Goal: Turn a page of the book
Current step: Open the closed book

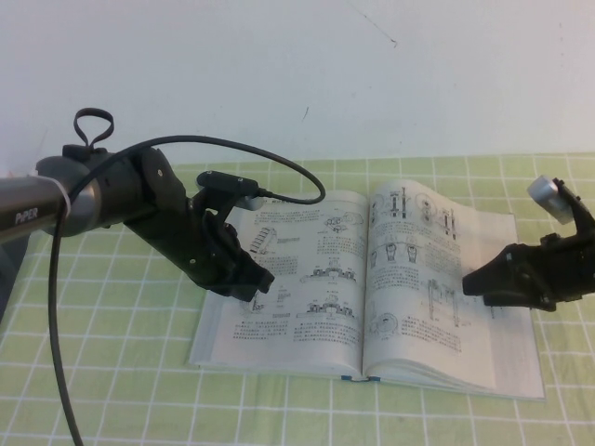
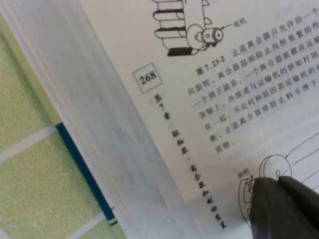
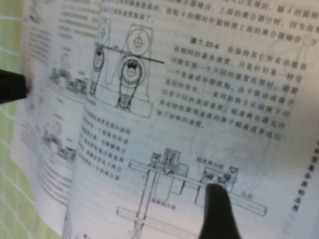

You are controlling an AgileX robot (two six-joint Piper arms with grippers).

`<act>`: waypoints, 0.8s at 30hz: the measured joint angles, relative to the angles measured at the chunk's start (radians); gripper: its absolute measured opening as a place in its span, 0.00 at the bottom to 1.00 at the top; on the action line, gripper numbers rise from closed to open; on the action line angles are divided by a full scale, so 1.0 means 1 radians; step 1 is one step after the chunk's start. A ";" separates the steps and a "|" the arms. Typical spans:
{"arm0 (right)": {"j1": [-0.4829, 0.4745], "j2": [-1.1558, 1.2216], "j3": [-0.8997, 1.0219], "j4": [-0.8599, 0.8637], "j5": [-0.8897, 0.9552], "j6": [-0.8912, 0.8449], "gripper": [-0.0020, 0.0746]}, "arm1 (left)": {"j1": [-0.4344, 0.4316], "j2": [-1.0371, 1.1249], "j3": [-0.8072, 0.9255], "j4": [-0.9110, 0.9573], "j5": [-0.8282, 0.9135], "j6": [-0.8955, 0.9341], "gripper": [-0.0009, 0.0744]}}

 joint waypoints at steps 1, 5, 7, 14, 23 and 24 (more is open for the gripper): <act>0.000 0.013 0.000 0.037 0.017 -0.023 0.59 | 0.000 0.000 0.000 0.000 0.000 0.000 0.01; 0.002 0.036 0.004 0.139 0.045 -0.092 0.59 | 0.000 0.000 0.000 -0.002 0.000 0.000 0.01; 0.004 0.040 0.006 0.174 0.047 -0.126 0.59 | 0.000 0.000 0.000 -0.002 0.000 0.000 0.01; 0.008 0.051 0.010 0.284 0.074 -0.217 0.59 | 0.000 0.000 0.000 -0.010 -0.004 0.000 0.01; 0.008 0.054 0.010 0.397 0.264 -0.254 0.59 | 0.000 0.002 0.000 -0.022 -0.007 -0.002 0.01; 0.008 0.054 0.010 0.403 0.275 -0.254 0.59 | 0.000 0.002 0.000 -0.022 -0.007 -0.002 0.01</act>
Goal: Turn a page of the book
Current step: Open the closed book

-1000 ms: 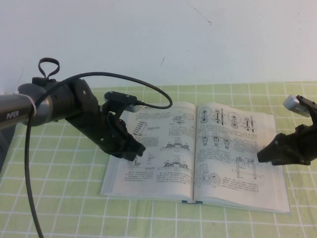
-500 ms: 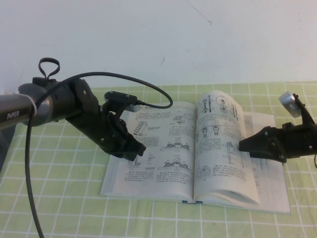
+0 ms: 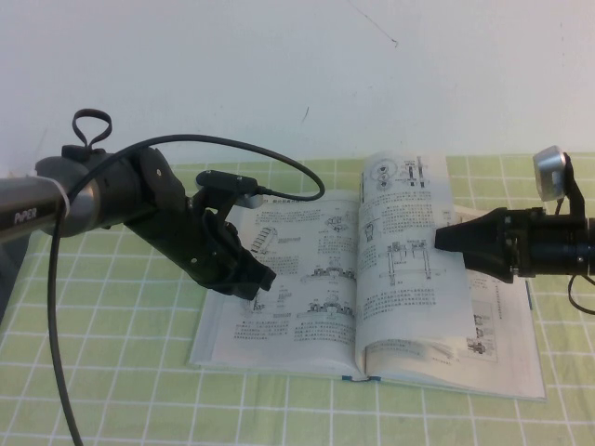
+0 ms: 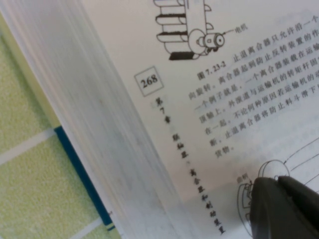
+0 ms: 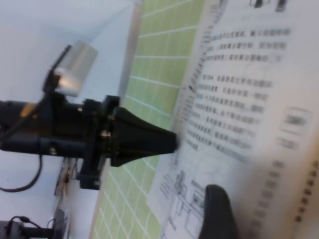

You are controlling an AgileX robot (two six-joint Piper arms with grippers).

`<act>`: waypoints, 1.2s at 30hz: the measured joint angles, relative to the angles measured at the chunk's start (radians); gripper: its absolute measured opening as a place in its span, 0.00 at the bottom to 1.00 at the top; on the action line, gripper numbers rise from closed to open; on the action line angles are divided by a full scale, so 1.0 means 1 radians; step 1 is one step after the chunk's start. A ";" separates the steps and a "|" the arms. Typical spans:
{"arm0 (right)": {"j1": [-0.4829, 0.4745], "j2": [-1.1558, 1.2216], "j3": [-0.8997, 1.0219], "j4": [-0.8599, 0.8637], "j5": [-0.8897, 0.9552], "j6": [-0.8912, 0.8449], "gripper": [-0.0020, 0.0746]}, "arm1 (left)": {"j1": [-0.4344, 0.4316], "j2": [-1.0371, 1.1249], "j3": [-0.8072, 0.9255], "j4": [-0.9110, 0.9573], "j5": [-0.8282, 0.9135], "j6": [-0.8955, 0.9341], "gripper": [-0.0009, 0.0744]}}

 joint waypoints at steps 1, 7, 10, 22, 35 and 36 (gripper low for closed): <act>0.001 0.000 -0.002 0.004 0.004 0.000 0.59 | 0.000 0.000 0.000 0.000 0.000 -0.002 0.01; 0.001 0.000 -0.015 0.039 0.010 0.000 0.59 | 0.000 0.000 0.000 -0.004 -0.002 -0.004 0.01; 0.001 0.000 -0.015 0.041 0.014 0.000 0.59 | 0.000 0.002 0.000 -0.007 -0.003 -0.004 0.01; 0.001 -0.003 -0.067 0.009 0.017 0.030 0.59 | 0.000 0.002 0.000 -0.018 -0.007 -0.004 0.01; 0.001 -0.003 -0.173 -0.074 0.028 0.129 0.59 | -0.159 -0.099 0.000 0.228 -0.040 -0.065 0.01; 0.001 -0.003 -0.173 -0.085 0.028 0.131 0.59 | -0.182 -0.120 0.000 0.256 -0.038 -0.083 0.01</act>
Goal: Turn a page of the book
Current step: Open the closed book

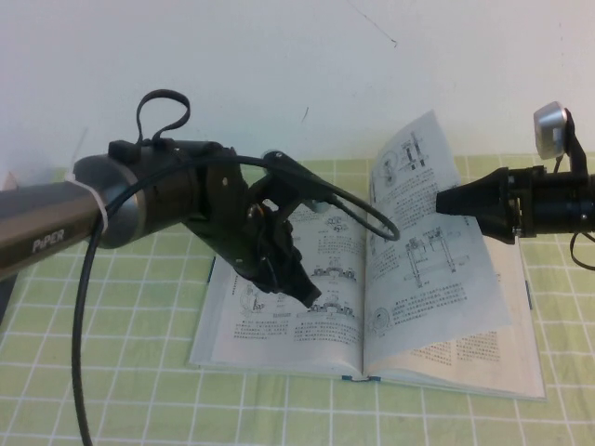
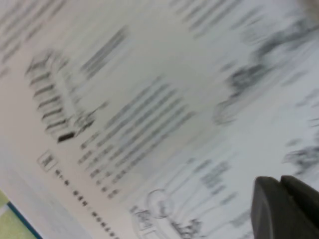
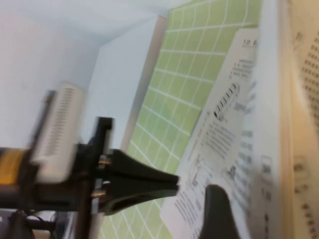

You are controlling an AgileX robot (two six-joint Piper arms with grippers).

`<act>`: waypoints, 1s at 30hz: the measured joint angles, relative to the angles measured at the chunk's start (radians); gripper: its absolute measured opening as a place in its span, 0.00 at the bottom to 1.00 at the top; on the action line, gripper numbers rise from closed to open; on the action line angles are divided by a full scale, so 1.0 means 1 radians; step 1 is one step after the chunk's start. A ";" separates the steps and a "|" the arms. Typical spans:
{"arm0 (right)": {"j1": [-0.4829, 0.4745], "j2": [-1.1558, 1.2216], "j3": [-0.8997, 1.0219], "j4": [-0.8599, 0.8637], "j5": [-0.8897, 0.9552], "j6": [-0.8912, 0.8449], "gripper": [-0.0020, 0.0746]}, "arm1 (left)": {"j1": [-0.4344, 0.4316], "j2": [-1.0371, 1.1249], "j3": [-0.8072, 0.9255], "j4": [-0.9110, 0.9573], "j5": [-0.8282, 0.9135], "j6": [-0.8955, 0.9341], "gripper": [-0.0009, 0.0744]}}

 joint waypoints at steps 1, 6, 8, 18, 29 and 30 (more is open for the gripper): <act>0.000 0.000 0.000 -0.011 0.001 0.000 0.59 | -0.021 -0.020 0.000 0.026 0.004 -0.019 0.01; 0.000 0.000 0.000 -0.042 0.004 0.023 0.59 | -0.117 -0.110 0.000 0.154 0.007 -0.127 0.01; 0.001 0.000 0.000 -0.042 0.004 0.027 0.59 | -0.157 -0.145 0.000 0.194 0.013 -0.154 0.01; 0.008 -0.001 0.000 -0.048 0.004 0.050 0.59 | -0.421 -0.237 0.031 0.370 0.032 -0.175 0.01; 0.010 -0.028 -0.008 -0.034 0.004 0.089 0.58 | -0.504 -0.237 0.208 0.721 -0.033 -0.473 0.01; 0.010 -0.031 -0.013 -0.034 0.004 0.093 0.58 | -0.504 -0.237 0.209 0.747 -0.039 -0.495 0.01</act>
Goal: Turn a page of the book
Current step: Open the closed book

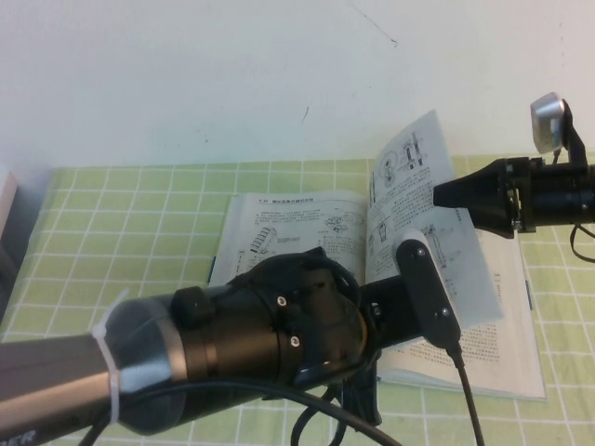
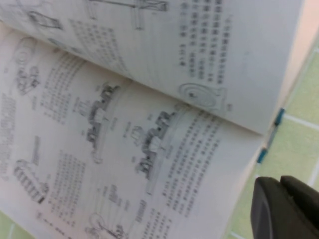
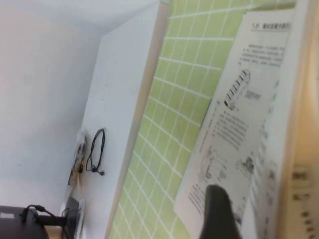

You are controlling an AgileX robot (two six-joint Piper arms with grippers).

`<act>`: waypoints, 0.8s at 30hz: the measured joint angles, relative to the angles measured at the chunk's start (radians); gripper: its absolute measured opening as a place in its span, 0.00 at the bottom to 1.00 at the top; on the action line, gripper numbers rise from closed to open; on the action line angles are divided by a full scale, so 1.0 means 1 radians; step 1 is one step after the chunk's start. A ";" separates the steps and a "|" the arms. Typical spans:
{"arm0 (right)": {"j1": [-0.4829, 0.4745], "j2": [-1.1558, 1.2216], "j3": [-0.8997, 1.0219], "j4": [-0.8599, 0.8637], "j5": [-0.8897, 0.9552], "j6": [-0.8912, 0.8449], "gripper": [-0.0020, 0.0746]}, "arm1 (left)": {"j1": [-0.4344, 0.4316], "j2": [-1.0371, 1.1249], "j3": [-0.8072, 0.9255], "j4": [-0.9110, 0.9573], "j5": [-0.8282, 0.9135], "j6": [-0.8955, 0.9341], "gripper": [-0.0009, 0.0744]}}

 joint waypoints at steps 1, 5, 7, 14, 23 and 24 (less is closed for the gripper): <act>0.000 -0.001 -0.012 0.000 0.000 0.008 0.58 | 0.000 0.000 0.001 0.022 -0.009 -0.019 0.01; 0.000 -0.003 -0.062 -0.023 0.004 0.052 0.58 | 0.000 0.000 0.001 0.053 -0.066 -0.093 0.01; 0.000 -0.004 -0.089 -0.037 0.004 0.078 0.58 | 0.000 0.000 0.001 0.045 -0.092 -0.110 0.01; 0.000 -0.006 -0.113 -0.095 0.007 0.102 0.57 | 0.000 0.000 0.001 0.028 -0.177 -0.156 0.01; 0.045 -0.006 -0.115 -0.189 0.007 0.166 0.57 | -0.002 0.000 0.002 -0.029 -0.235 -0.171 0.01; 0.051 -0.006 -0.115 -0.189 0.007 0.168 0.57 | -0.004 0.000 0.002 -0.033 -0.235 -0.171 0.01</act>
